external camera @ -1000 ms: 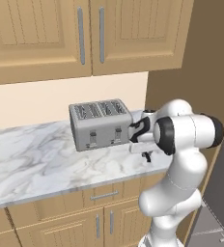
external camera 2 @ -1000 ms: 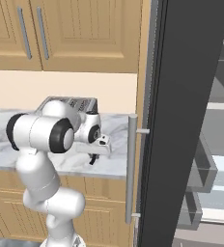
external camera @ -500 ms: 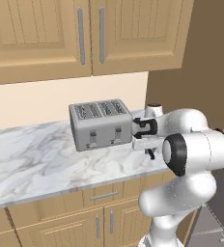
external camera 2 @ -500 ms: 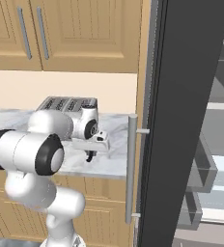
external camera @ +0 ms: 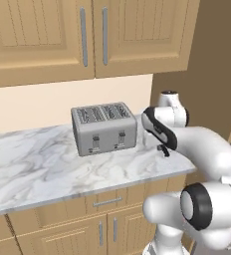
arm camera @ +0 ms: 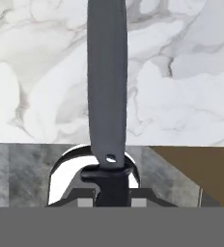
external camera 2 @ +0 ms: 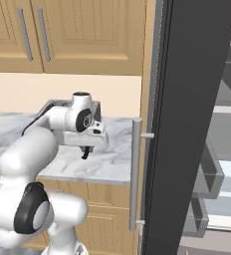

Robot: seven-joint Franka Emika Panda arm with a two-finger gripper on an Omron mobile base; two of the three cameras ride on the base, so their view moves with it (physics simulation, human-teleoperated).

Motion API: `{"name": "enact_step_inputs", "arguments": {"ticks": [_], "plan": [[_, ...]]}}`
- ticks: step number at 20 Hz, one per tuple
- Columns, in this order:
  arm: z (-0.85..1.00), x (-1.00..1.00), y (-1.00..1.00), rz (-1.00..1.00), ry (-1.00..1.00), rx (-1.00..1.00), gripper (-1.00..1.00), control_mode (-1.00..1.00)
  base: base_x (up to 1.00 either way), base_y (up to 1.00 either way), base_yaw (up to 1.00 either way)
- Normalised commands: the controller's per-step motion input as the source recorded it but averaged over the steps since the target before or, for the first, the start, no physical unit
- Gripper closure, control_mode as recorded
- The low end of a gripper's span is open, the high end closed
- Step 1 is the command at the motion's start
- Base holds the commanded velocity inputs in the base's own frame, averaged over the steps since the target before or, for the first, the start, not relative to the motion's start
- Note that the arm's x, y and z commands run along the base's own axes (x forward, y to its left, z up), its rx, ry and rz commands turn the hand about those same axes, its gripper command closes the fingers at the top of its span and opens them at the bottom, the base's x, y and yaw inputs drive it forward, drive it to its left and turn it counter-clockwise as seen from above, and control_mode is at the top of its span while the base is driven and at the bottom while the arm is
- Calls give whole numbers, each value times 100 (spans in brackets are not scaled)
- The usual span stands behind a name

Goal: Retrieve the butter from the fridge and place it on a plate on the dining table. Then retrieve the butter knife by the fridge and place it near the plate.

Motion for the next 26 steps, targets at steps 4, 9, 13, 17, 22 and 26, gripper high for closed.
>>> {"name": "enact_step_inputs", "arguments": {"ticks": [4,9,13,17,22,26], "plan": [[95,-69,0,13,0,-6,100,-100,0,0,0],[90,-68,0,11,5,-1,100,-100,0,0,0],[98,-62,0,11,0,0,100,-100,0,0,0],[89,-54,0,11,0,2,100,-100,0,0,0],[44,-55,0,10,-1,6,100,-100,0,0,0],[35,-54,0,11,0,3,100,-100,0,0,0]]}}
